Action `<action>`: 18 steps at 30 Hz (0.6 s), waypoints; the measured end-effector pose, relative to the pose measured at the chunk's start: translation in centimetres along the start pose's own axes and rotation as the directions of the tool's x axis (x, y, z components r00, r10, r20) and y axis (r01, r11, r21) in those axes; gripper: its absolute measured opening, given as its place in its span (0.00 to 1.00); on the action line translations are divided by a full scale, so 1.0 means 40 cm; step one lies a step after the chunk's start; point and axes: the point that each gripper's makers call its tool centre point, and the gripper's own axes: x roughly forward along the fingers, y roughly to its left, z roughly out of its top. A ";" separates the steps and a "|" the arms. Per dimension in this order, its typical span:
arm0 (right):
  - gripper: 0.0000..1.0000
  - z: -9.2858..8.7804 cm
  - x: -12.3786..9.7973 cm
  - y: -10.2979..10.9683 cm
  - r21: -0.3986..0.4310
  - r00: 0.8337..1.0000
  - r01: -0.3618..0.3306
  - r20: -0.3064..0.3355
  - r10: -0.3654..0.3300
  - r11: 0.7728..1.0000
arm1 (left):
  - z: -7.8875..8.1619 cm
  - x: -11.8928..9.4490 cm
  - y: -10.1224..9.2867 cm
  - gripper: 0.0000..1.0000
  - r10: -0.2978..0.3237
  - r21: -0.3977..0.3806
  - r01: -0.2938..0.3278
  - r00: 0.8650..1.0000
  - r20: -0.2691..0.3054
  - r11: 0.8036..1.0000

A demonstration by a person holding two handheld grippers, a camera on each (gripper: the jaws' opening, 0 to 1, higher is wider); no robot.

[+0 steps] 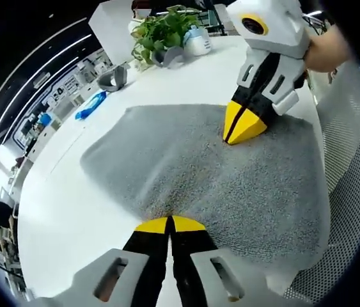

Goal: Fold the towel on the table until its edges align and the towel forms a compact rectangular stack.

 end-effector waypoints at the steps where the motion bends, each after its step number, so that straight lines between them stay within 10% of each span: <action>1: 0.00 0.001 0.002 0.004 -0.008 1.000 -0.003 -0.001 0.003 1.000 | -0.003 -0.001 0.005 0.01 0.002 -0.016 -0.002 1.000 -0.001 1.000; 9: 0.00 0.003 0.004 0.009 -0.051 1.000 -0.005 -0.007 0.005 0.999 | 0.013 -0.011 -0.006 0.01 0.015 0.027 -0.014 1.000 -0.022 1.000; 10: 0.00 0.003 0.004 0.009 -0.052 1.000 -0.006 -0.007 0.005 0.999 | 0.059 -0.014 -0.029 0.01 -0.028 0.094 0.023 0.998 0.050 0.995; 13: 0.00 0.003 0.004 0.010 -0.058 1.000 -0.008 -0.007 0.007 0.998 | 0.155 -0.040 -0.076 0.02 -0.075 0.206 0.035 0.979 0.191 0.978; 15: 0.00 0.004 0.004 0.009 -0.057 1.000 -0.010 -0.007 0.009 0.998 | 0.210 -0.063 -0.143 0.02 -0.194 0.247 0.123 0.938 0.288 0.961; 18: 0.00 0.004 0.005 0.009 -0.057 1.000 -0.014 -0.005 0.013 0.998 | 0.188 -0.069 -0.214 0.03 -0.327 0.263 0.262 0.914 0.242 0.929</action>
